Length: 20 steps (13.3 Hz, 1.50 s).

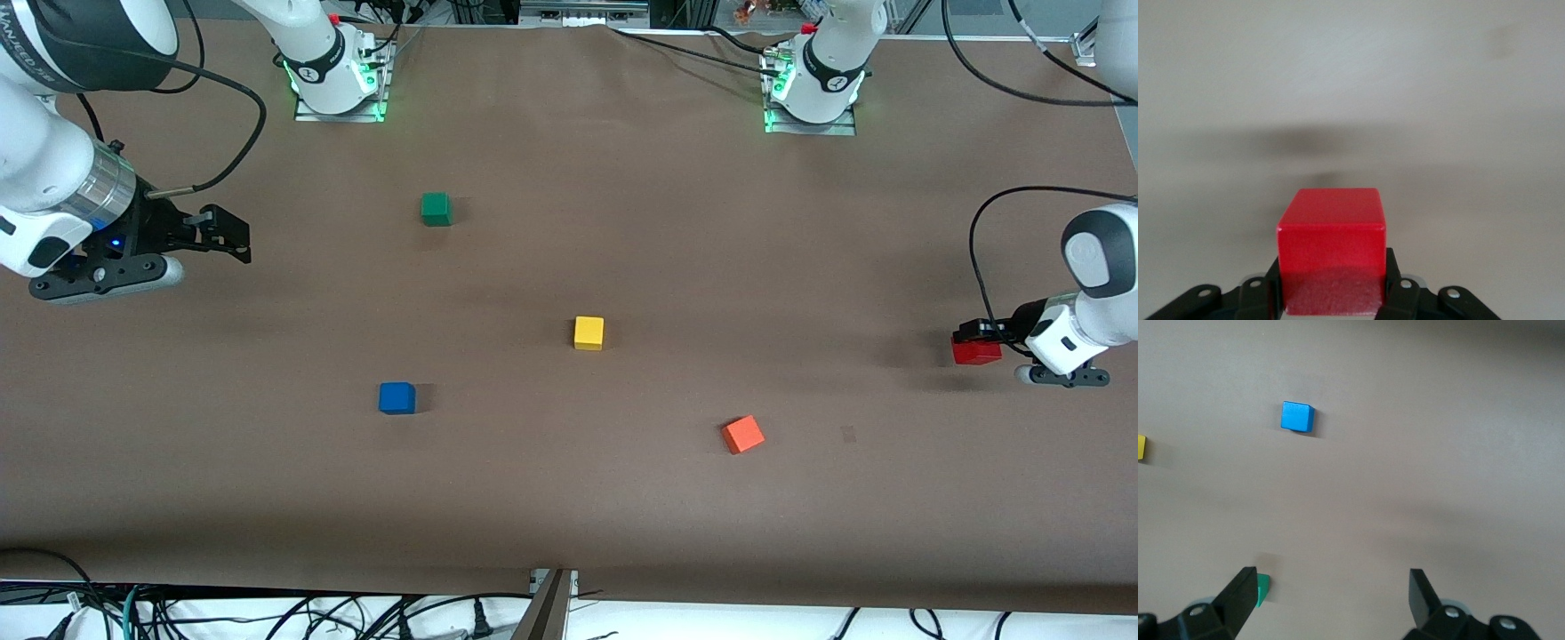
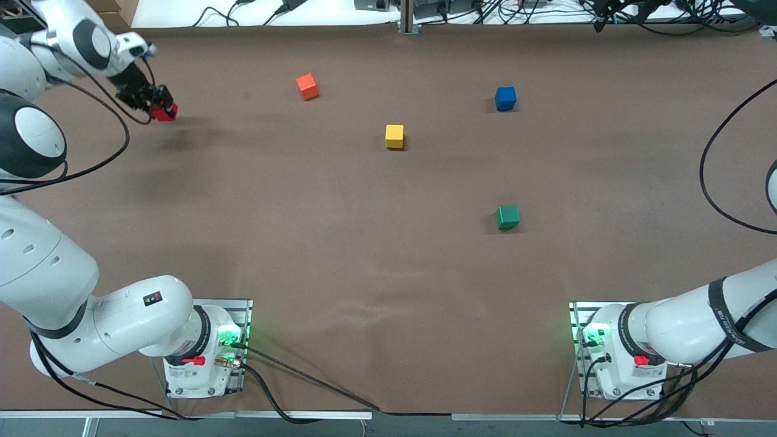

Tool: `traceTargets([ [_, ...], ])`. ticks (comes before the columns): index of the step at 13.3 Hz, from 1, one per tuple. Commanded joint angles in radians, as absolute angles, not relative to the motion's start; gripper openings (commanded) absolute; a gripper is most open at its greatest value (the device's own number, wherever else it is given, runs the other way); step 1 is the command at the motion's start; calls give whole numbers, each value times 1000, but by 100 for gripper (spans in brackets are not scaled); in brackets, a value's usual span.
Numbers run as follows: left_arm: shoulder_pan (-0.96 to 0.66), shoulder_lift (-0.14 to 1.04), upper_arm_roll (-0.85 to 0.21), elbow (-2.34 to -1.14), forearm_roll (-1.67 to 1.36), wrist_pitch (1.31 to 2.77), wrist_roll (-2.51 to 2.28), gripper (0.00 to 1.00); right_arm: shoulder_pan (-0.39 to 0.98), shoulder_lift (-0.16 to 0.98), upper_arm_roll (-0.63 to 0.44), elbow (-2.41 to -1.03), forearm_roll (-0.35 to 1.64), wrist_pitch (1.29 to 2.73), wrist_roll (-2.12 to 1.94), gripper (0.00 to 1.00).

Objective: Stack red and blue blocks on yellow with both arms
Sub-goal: 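Carry the red cube with the left gripper over the yellow cube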

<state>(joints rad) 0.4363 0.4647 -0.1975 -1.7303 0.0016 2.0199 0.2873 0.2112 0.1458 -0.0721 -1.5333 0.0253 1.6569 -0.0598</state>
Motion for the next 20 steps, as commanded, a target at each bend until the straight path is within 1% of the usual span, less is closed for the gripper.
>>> traceTargets([
  [1,416,468,-306,-1635,-14,1934,159,0,204,143,-68,-1526,34,1651,-57,100],
  [2,393,471,-345,-1629,-14,1933,79,0,204,143,-67,-1526,34,1651,-57,100],
  [3,341,472,-359,-1629,-9,1934,-31,0,204,143,-67,-1526,34,1649,-57,100],
  [6,152,488,-357,-1608,0,1940,-340,0,204,143,-67,-1526,34,1647,-57,100],
  [8,77,544,-360,-1518,-6,1940,-476,0,204,144,-67,-1525,34,1655,-58,100],
  [10,-45,612,-357,-1444,-2,1940,-538,0,204,143,-66,-1525,34,1654,-57,100],
  [12,-151,682,-333,-1356,0,1942,-575,0,204,143,-66,-1525,34,1654,-57,100],
  [15,-270,756,-293,-1277,0,1953,-635,0,204,141,-66,-1525,34,1649,-57,100],
  [20,-472,798,-177,-1244,-2,2000,-710,0,204,143,-66,-1525,34,1651,-58,100],
])
